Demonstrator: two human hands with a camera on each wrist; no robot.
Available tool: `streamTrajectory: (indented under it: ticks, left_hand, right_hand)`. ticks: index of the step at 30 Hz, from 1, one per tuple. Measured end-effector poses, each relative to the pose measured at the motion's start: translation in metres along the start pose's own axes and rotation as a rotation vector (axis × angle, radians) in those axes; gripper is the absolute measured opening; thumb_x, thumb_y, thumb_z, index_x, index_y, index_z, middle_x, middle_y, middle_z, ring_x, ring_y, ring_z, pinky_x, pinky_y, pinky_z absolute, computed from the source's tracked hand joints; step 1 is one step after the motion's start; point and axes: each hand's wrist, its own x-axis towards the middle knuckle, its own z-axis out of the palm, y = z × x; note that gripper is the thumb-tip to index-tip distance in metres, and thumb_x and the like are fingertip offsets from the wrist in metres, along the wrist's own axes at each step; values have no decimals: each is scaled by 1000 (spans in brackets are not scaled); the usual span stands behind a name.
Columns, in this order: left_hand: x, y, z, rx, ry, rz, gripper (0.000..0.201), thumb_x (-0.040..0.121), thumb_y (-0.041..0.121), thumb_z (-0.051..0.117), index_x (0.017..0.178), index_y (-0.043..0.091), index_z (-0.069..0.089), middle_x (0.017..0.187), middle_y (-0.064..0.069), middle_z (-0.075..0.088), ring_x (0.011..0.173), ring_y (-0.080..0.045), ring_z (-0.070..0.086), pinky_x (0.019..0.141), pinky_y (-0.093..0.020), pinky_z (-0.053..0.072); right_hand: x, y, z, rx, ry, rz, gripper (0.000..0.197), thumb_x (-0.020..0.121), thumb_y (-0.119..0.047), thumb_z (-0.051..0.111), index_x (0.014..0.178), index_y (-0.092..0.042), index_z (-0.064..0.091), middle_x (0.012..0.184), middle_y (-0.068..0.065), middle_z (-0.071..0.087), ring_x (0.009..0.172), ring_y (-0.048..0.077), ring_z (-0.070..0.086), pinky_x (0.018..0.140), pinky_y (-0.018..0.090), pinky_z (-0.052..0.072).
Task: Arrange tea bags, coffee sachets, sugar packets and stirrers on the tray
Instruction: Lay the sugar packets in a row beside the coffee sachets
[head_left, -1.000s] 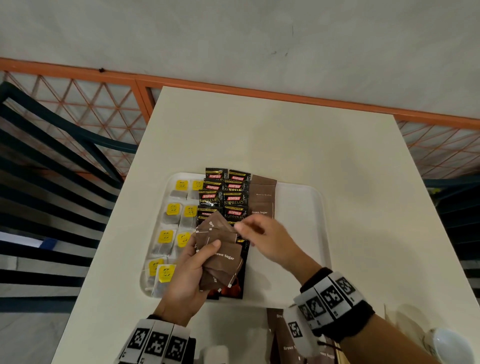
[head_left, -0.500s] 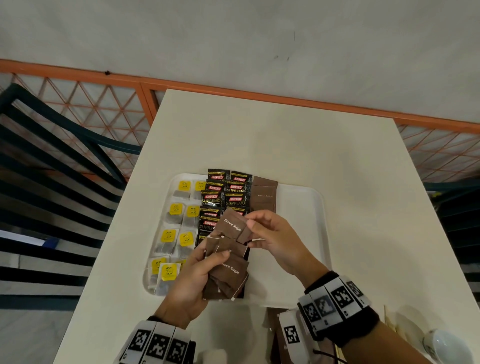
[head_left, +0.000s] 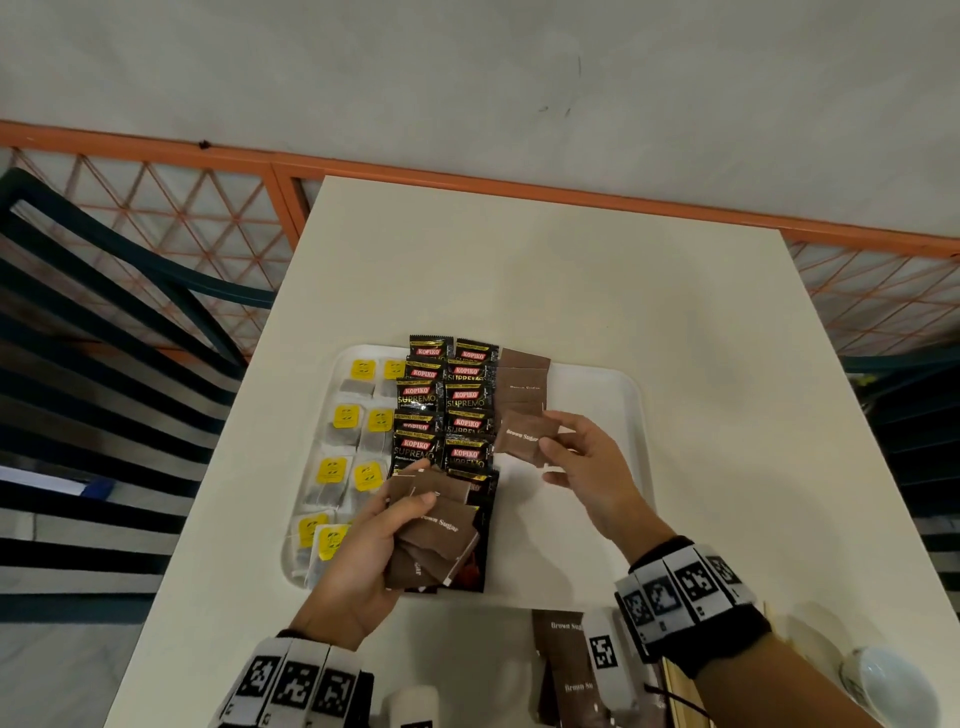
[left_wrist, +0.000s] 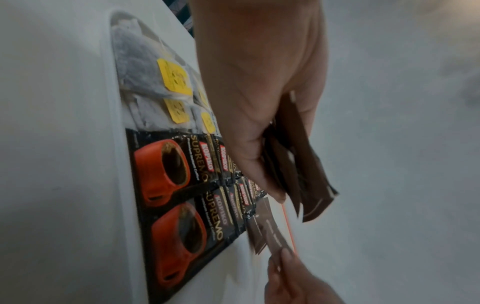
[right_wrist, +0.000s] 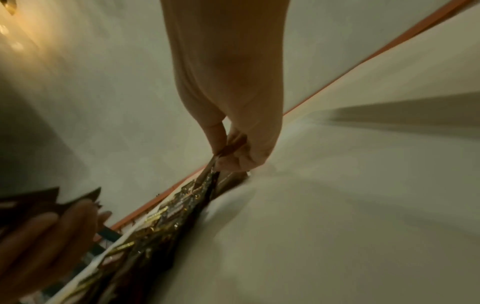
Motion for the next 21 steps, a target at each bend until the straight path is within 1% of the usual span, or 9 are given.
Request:
streamTrajectory:
  ticks: [4,6,9,12,14,16,17,19,21]
  left_hand:
    - [-1,3,-4,-44,-5,12,40,86,6,49,122,19,57,88,-6,72,66,-16,69,51,-24,54]
    - [-1,3,-3,-49,-4,6,42,81,7,52,120,22,57,87,-5,73,67,-16,69,51,-24,54]
    - [-2,1,-2,-42,-9,2,50,71,13,56,120,22,57,88,-5,72,68,-16,69,53,-25,55]
    - [-2,-2,-3,-54,-22,-7,48,71,14,57,117,23,58,90,-4,73,71,-17,70,57,-28,55]
    - [-2,-3,-3,-69,-40,-3,46,72,14,56,117,24,59,93,-5,73,74,-18,70,60,-30,56]
    - [-3,-2,-1,-85,-58,3,44,73,14,55,115,24,59,94,-6,73,75,-18,70,60,-31,56]
    - [-3,-2,0,-85,-66,7,43,73,14,55,114,24,59,94,-6,73,75,-18,70,59,-31,56]
    - [-3,-2,3,-81,-70,21,42,73,13,55,114,23,59,96,-7,73,76,-18,70,61,-30,57]
    - [-2,-2,4,-74,-56,39,42,75,11,56,115,22,59,97,-8,72,77,-19,70,62,-29,57]
  right_hand:
    - [8,14,-2,-90,114,-6,34,87,-2,58,116,-17,50,91,10,63,75,17,58,60,23,49]
    - [11,18,0,-119,150,-20,35,85,-3,60,114,-18,48,87,9,64,72,18,58,64,28,50]
    - [15,19,4,-166,184,-57,34,84,-4,62,111,-20,47,81,5,64,68,16,57,72,33,52]
    - [17,18,8,-208,195,-94,32,83,-5,62,107,-21,48,75,0,62,67,14,57,72,33,52]
    - [19,19,10,-240,204,-106,31,83,-5,62,107,-20,49,74,-3,60,68,13,57,66,24,49]
    - [19,18,11,-310,218,-114,32,84,-7,62,110,-18,48,76,-4,58,68,7,55,60,13,40]
    - [18,18,12,-333,229,-118,34,83,-8,63,113,-17,47,78,-4,57,68,5,55,58,11,38]
    - [17,17,13,-371,271,-127,39,83,-11,65,117,-16,46,87,0,56,75,12,56,62,16,39]
    - [12,12,16,-427,302,-163,37,83,-16,64,116,-18,47,96,2,54,82,16,55,68,20,38]
